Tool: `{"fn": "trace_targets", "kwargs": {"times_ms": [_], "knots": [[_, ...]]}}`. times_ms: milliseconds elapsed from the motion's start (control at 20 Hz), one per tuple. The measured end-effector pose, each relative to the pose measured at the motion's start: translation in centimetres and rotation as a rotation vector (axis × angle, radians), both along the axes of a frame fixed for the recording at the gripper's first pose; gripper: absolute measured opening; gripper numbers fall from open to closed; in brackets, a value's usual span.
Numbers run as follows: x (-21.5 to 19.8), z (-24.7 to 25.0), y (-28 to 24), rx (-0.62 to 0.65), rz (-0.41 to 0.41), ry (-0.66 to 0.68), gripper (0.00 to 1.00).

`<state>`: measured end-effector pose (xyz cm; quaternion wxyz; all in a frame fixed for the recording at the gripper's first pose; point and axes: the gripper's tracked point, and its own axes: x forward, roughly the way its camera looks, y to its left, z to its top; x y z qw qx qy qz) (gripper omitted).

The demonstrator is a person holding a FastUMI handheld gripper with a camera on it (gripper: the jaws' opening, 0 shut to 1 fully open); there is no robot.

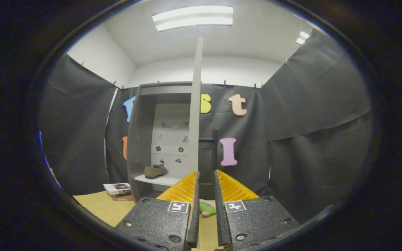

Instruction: Open the shoe cabinet door, grab the shoes and put them into the shoe cabinet, then close the shoe cabinet door.

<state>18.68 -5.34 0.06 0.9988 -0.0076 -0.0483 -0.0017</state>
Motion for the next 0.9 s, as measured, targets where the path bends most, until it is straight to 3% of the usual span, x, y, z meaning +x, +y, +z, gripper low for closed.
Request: {"fn": "trace_targets", "kwargs": {"times_ms": [50,350,500,750,900], "knots": [[-0.6,0.2,-0.2,-0.010,0.018,-0.005,0.26],[-0.2,-0.5,3.9,-0.057,0.133,-0.058,0.82],[0.5,-1.9,5.6,-0.039,0.166,-0.033,1.00],[1.1,-6.9,9.6,0.056,0.256,0.134,1.00],[2.2,-10.2,11.4,0.111,0.257,0.235,1.00]]}}
